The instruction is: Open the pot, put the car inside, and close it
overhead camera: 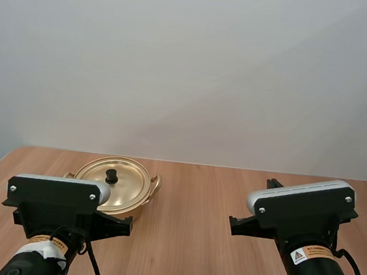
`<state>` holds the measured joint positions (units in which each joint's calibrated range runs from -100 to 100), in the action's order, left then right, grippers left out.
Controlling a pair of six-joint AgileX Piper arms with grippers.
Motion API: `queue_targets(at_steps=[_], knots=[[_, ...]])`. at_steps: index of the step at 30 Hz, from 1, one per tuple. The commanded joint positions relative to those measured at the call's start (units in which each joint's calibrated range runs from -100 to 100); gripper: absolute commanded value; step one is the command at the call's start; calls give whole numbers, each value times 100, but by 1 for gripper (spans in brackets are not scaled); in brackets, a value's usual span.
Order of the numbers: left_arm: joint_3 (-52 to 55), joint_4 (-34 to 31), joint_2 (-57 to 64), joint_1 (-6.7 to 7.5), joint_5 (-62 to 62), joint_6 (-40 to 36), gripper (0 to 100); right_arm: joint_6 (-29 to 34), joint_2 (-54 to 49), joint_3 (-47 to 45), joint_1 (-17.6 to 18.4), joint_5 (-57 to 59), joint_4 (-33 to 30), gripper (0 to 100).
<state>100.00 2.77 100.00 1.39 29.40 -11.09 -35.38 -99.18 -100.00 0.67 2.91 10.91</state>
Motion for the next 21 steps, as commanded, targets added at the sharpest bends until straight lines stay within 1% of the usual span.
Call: queue_targets(at_steps=[1, 8, 21], knots=[[0, -7, 0, -6, 5, -3, 0, -2, -82, 0, -1, 751, 2, 0], [0, -7, 0, -6, 5, -3, 0, -2, -82, 0, -1, 2966, 2, 0], [0, -7, 0, -6, 5, -3, 0, -2, -82, 0, -1, 2919, 2, 0]])
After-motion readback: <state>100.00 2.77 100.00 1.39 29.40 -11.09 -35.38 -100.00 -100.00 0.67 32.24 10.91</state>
